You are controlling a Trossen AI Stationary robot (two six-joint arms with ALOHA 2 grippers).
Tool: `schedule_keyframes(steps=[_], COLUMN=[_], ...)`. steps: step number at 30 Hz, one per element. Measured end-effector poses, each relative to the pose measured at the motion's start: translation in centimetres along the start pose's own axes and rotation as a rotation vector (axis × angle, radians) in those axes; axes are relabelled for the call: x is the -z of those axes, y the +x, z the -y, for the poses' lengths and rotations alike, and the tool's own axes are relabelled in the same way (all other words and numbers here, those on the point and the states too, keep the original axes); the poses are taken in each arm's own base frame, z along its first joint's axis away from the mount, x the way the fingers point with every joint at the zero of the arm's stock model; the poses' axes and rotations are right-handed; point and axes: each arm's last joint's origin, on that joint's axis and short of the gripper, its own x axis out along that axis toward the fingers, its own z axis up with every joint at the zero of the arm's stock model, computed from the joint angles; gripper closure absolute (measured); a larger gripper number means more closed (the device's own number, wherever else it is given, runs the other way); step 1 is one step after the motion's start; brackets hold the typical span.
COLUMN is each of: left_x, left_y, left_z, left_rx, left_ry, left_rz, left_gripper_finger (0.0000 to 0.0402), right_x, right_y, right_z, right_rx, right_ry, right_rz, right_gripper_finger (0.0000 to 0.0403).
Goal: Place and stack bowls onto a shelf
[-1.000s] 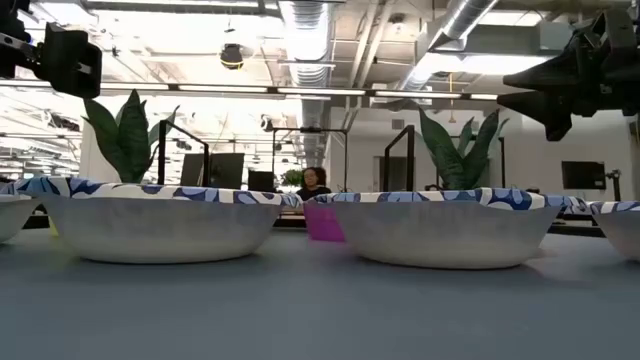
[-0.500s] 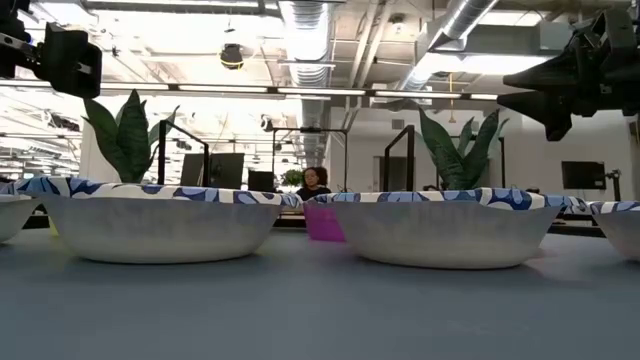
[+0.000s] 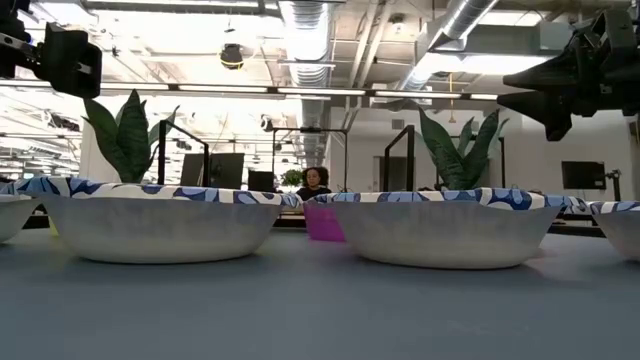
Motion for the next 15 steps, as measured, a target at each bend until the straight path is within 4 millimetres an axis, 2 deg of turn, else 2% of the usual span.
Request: schedule_keyframes(steps=[10,15], left_x=[-0.04,-0.42], left_y=[0.00,-0.01], left_z=[-0.02,-0.19], left_rx=[-0.005,-0.055], left_ry=[-0.011,-0.211], left_rz=[0.004,0.044], left_gripper_finger=[0.0154,0.0154], right_x=[0.01,0.00], right_y=[0.00,0.00], right_z=[0.00,0.00], right_rx=[0.000,0.000], right_ry=[0.000,0.000], right_rz=[0.000,0.000], right_gripper_finger=[0.0188,0.0188])
